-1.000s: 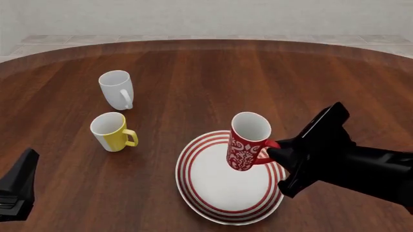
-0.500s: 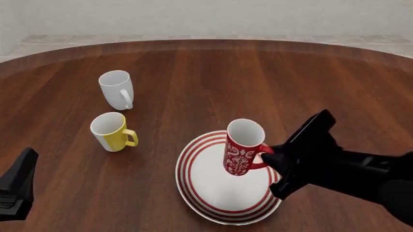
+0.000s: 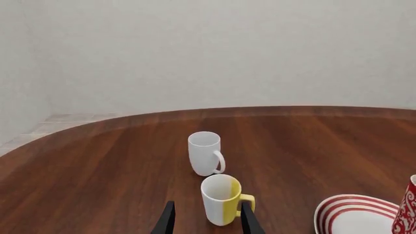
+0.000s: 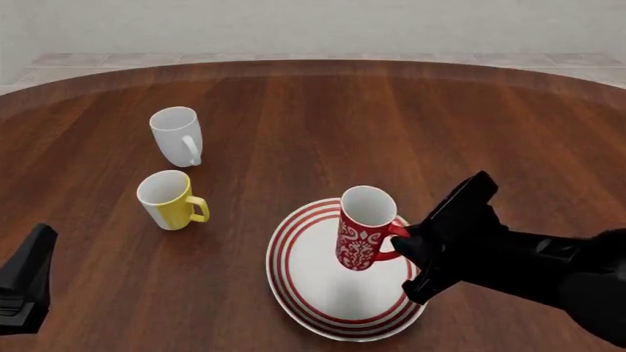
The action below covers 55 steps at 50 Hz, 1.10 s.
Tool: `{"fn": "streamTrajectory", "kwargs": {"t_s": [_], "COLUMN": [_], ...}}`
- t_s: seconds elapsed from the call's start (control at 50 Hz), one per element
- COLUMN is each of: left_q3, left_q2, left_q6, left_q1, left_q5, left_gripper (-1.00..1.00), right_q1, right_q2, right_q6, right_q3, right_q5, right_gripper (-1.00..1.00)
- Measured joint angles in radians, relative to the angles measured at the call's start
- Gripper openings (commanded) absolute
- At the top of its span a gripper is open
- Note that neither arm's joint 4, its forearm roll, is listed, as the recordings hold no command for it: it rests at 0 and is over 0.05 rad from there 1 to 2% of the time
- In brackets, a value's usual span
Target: Pick up the red mug and put it on the plate
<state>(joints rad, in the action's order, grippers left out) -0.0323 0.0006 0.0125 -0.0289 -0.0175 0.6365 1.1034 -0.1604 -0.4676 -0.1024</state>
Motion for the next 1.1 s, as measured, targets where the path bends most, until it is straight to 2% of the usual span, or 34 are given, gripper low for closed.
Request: {"fn": "streamTrajectory", "kwargs": {"t_s": [0.58, 1.1], "left_q3": [0.002, 0.002], "left_q2": [0.000, 0.000], "left_q6": [-0.002, -0.005], "left_q1": [0.000, 0.001], "left_q5": [-0.006, -0.007], "left_gripper": [1.00, 1.00], "right_q1": [-0.011, -0.002], "right_q2": [0.070, 0.115], "right_q6": [-0.007, 0.009], "right_q3": [0.011, 0.013], "right_q5": [0.060, 0.105], "right_gripper": [-1.00, -1.00]}}
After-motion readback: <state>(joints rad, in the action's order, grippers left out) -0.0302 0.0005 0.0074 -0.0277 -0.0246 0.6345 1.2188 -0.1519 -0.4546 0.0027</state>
